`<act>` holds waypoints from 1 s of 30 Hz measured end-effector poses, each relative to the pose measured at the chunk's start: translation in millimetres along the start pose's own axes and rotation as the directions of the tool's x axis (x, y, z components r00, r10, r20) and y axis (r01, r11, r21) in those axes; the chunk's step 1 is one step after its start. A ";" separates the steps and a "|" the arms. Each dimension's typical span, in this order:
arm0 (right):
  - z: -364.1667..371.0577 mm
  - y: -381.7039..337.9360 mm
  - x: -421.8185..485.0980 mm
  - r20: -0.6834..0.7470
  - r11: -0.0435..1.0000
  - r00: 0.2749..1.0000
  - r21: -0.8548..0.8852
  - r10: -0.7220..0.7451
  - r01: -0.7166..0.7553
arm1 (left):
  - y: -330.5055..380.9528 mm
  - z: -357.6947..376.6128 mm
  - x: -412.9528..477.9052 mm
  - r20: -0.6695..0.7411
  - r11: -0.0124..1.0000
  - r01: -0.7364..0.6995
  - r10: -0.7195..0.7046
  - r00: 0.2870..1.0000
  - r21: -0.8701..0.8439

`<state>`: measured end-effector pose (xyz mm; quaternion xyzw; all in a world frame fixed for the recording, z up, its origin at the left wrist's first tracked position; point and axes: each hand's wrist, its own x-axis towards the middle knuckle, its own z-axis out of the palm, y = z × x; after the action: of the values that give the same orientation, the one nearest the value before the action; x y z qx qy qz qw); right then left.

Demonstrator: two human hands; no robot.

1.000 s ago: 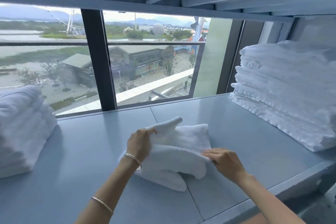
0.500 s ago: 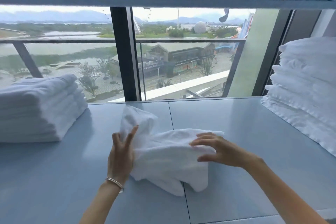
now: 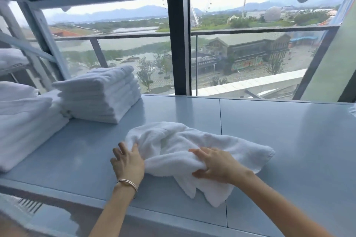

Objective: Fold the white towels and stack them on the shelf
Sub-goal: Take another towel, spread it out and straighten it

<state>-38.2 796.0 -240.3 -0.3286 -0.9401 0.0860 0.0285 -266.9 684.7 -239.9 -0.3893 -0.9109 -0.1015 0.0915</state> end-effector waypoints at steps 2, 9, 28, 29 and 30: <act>8.3 -4.1 -5.2 -0.045 0.998 0.999 -0.066 0.007 -0.010 | 4.6 3.1 -0.2 -0.183 0.983 -0.181 0.178 0.967 0.001; 4.0 16.9 -24.7 -0.161 0.947 0.982 0.318 0.094 -0.039 | 64.3 -7.5 -33.6 0.140 0.705 -0.663 0.704 0.696 -0.253; -5.4 82.6 -82.3 -0.305 0.953 0.926 0.268 0.221 -0.139 | 66.4 -5.3 -30.2 -0.091 0.778 -0.607 0.601 0.794 -0.161; -4.3 79.8 -79.8 -0.327 0.934 0.910 0.327 0.255 -0.144 | 73.4 -10.7 -34.1 -0.048 0.761 -0.636 0.636 0.770 -0.125; -4.5 74.1 -76.6 -0.357 0.908 0.888 0.396 0.290 -0.137 | 82.3 -13.3 -38.4 -0.022 0.741 -0.662 0.664 0.747 -0.115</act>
<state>67.7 805.9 -249.0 -0.4315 -0.8385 0.1890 0.2738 -179.8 710.5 -227.2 -0.6931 -0.7066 -0.1110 0.0896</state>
